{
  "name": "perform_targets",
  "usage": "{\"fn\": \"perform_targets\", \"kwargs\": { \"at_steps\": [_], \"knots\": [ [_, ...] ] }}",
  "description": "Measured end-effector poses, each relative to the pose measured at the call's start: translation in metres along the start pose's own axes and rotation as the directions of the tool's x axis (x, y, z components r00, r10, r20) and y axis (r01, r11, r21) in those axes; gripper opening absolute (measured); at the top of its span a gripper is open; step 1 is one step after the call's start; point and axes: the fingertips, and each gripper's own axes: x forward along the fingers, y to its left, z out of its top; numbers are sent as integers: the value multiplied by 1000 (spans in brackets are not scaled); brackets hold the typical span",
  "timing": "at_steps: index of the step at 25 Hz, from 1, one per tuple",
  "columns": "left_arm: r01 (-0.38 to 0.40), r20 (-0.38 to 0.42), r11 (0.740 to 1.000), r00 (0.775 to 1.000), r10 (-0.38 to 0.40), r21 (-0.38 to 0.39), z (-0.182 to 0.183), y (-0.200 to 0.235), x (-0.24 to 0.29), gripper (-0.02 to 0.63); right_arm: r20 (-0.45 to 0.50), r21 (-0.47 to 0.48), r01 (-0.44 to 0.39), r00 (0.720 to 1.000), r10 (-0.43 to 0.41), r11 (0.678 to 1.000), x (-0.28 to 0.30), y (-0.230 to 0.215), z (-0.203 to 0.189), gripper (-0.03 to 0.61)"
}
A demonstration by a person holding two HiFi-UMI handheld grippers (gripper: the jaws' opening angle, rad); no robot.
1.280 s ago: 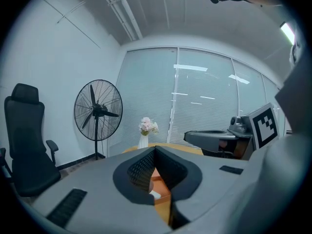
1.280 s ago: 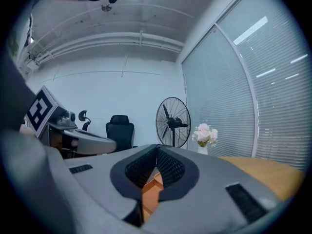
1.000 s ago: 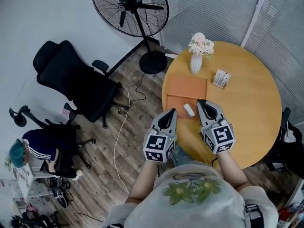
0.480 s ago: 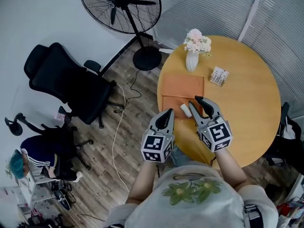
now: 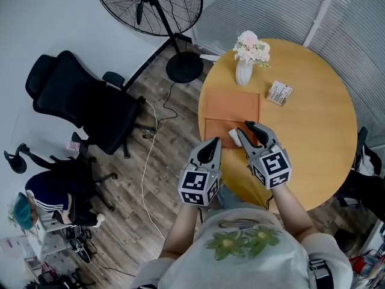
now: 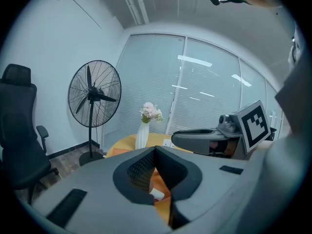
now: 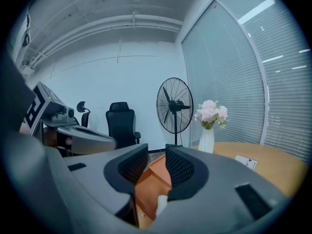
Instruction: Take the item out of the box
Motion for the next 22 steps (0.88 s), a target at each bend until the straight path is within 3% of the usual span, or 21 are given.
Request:
{"fn": "perform_targets", "kwargs": {
  "at_steps": [15, 22],
  "knots": [
    [-11, -40, 1000, 999, 10, -22, -14, 17, 16, 8, -208, 4, 0, 978, 1, 1000, 29, -12, -70, 118],
    [-31, -50, 999, 998, 29, -38, -18, 30, 19, 8, -297, 19, -34, 954, 38, 999, 40, -9, -96, 118]
  ]
}}
